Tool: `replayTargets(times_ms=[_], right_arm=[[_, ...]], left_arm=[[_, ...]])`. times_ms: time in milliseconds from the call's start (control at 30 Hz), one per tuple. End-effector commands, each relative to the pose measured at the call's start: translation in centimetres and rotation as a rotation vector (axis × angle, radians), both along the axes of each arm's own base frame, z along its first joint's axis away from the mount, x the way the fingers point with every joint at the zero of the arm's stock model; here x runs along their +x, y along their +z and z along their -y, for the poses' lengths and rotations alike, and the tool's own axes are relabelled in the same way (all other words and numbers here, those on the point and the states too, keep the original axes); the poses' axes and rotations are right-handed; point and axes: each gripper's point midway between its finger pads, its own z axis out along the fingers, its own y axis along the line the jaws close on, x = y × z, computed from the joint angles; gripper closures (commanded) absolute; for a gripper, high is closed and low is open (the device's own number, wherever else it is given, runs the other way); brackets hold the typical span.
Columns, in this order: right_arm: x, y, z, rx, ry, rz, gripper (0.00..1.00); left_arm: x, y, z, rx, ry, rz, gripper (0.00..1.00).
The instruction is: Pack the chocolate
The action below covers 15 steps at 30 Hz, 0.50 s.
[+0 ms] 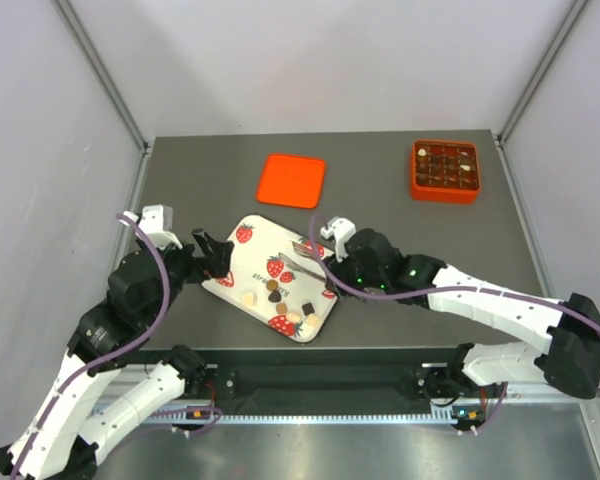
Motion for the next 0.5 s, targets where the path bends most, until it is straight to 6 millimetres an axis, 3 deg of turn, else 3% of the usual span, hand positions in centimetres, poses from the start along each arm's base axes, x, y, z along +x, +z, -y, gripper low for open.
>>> replayTargets(times_ms=[0, 233, 467], right_arm=[[-0.9, 1.5, -3.2, 0.070, 0.045, 0.072, 0.54], [-3.2, 0.1, -5.9, 0.051, 0.122, 0.043, 0.54], [-3.5, -1.8, -7.0, 0.011, 0.129, 0.019, 0.55]], left_arm=[[-0.1, 2.6, -0.9, -0.023, 0.030, 0.067, 0.02], [-0.3, 2.4, -1.0, -0.023, 0.031, 0.060, 0.02], [-0.4, 2.5, -0.9, -0.030, 0.029, 0.063, 0.02]])
